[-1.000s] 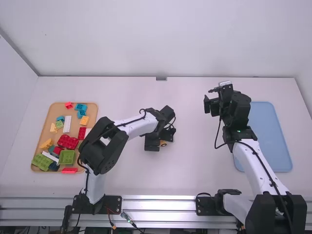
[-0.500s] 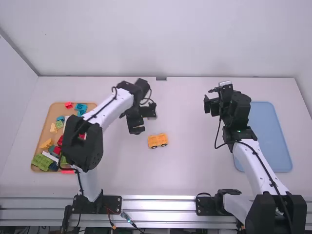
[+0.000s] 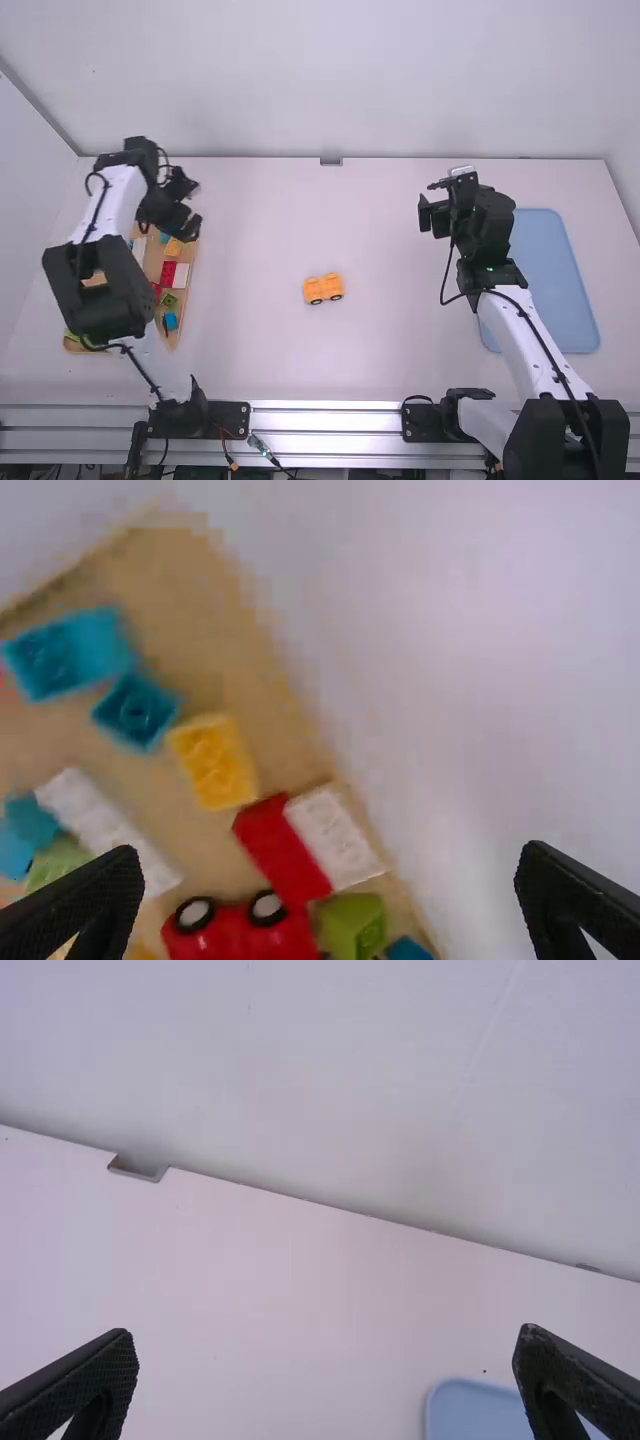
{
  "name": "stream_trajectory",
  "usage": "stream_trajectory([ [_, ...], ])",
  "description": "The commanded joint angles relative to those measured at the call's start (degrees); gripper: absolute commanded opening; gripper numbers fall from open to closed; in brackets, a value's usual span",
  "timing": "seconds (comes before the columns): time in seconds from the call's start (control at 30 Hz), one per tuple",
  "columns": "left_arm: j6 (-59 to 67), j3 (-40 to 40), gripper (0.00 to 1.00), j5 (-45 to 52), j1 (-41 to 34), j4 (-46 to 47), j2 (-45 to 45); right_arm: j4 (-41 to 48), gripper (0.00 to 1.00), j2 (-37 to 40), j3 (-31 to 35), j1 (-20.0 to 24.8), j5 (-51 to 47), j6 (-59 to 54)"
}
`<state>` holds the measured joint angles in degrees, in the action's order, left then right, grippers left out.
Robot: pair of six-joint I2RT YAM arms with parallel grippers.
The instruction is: Assemble lego blocks to make yellow taxi
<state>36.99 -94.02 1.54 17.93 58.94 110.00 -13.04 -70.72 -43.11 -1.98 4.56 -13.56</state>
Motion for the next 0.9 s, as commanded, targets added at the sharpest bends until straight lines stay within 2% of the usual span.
stream_trajectory([
  [0.0, -6.2, -0.2, 0.99, -0.3, 5.7, -1.6, -1.2, -0.2, 0.99, -0.2, -2.2, 0.1, 0.1, 0.0],
  [0.07, -9.2, 0.2, 0.99, -4.7, 8.8, -3.8, -1.1, -0.2, 0.99, -0.2, -2.2, 0.1, 0.1, 0.0],
  [0.13, -18.2, 0.2, 0.99, -11.5, 12.5, -3.6, -1.1, -0.1, 0.99, -0.2, -2.2, 0.2, 0.1, 0.0],
  [0.2, -21.5, 0.2, 0.99, -13.1, 14.6, -3.9, -1.1, -0.2, 0.99, -0.2, -2.2, 0.2, 0.1, 0.0],
  [0.23, -21.6, 0.2, 0.99, -12.2, 15.4, -4.3, -1.1, -0.2, 0.99, -0.2, -2.2, 0.2, 0.1, 0.0],
  [0.3, -11.8, 0.2, 0.99, -1.2, 18.7, -5.0, -1.1, -0.7, 0.99, -0.2, -2.2, 0.2, 0.1, 0.0],
  [0.37, -7.4, 0.2, 0.99, 3.5, 20.4, -4.6, -1.0, -1.1, 0.99, -0.2, -2.2, 0.1, 0.1, 0.0],
  [0.5, -10.8, 0.1, 0.99, 3.6, 23.6, -4.5, 0.4, -1.5, 0.99, -0.2, -2.2, 0.1, 0.1, 0.0],
  [0.67, -6.0, 0.2, 0.99, 3.6, 24.8, -5.0, 2.8, -1.5, 0.99, -0.2, -2.2, 0.1, 0.1, 0.0],
  [0.7, -5.4, 0.2, 0.97, 3.4, 24.7, -5.2, 3.6, -1.5, 0.99, -0.2, -2.2, 0.1, 0.1, 0.0],
  [0.77, -5.0, 0.3, 0.84, 3.4, 24.8, -6.1, 5.0, -1.4, 0.99, -0.2, -2.2, 0.1, 0.1, 0.0],
  [0.87, -5.0, 0.6, 0.76, 3.5, 24.8, -7.3, 6.2, -1.4, 0.99, -0.2, -2.2, 0.1, 0.1, 0.0],
])
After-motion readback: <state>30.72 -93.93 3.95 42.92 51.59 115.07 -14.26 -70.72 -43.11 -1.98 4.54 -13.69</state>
